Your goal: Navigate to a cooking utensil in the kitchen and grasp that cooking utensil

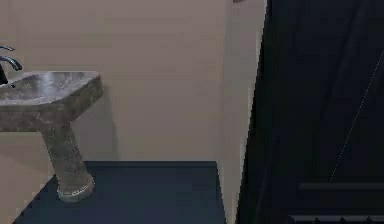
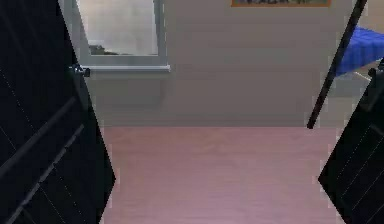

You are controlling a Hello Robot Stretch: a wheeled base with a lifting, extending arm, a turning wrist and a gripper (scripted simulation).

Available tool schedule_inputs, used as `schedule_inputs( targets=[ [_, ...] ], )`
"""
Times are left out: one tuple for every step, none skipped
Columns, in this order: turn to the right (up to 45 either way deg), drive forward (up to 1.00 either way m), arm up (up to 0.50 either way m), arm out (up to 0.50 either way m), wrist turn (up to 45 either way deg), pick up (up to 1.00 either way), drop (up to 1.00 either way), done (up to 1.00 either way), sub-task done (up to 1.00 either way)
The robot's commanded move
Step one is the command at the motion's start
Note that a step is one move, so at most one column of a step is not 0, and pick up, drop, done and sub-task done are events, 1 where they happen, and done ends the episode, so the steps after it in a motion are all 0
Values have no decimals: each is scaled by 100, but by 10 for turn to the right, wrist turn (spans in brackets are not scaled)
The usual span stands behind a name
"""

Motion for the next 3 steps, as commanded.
schedule_inputs(
  targets=[
    [-450, 0, 0, 0, 0, 0, 0, 0, 0],
    [-450, 0, 0, 0, 0, 0, 0, 0, 0],
    [-360, 0, 0, 0, 0, 0, 0, 0, 0]
  ],
)
